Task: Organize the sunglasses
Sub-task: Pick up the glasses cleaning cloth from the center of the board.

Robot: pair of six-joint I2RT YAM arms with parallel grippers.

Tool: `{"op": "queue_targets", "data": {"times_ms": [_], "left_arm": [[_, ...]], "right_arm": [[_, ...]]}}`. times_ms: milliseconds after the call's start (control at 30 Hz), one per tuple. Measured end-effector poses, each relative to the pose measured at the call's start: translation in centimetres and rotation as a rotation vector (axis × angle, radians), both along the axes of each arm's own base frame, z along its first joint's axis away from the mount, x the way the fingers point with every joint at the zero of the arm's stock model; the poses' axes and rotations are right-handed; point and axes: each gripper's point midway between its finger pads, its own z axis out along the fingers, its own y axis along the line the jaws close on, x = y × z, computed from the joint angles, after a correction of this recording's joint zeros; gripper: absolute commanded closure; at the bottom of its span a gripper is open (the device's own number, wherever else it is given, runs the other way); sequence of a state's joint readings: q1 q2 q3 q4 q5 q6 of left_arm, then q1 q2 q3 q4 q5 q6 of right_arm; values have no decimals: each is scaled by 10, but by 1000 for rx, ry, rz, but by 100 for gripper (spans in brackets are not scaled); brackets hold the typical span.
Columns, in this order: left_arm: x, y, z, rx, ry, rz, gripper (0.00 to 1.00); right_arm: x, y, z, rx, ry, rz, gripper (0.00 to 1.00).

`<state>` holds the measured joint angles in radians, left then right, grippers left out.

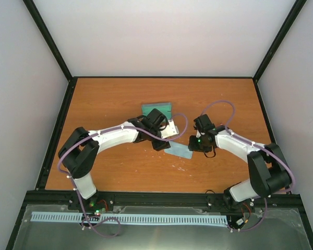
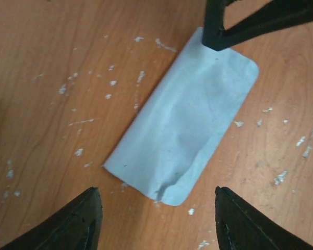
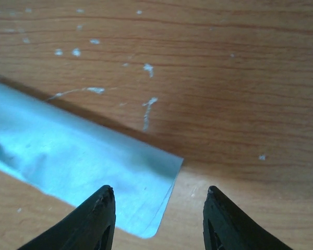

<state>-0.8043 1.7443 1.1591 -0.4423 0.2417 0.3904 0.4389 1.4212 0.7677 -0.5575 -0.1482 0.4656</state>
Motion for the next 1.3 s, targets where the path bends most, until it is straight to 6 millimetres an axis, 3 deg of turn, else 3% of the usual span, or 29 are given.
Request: {"op": "queue_targets", "data": {"times_ms": [200,333,933,1300], "left_arm": [[26,16,1,-20,19,75,42],[35,23,-4,-15,28,101,42],[39,15,-24,-6,70,86,39],[44,1,-29,-29,98,58,43]], "right_arm": [[1,-5,-22,-64,81,-22,55],[2,-5,-26,-75,97,-22,62],[10,5,-30,-41,97,-13,86],[10,6,-31,-35,99,-11,97]]}}
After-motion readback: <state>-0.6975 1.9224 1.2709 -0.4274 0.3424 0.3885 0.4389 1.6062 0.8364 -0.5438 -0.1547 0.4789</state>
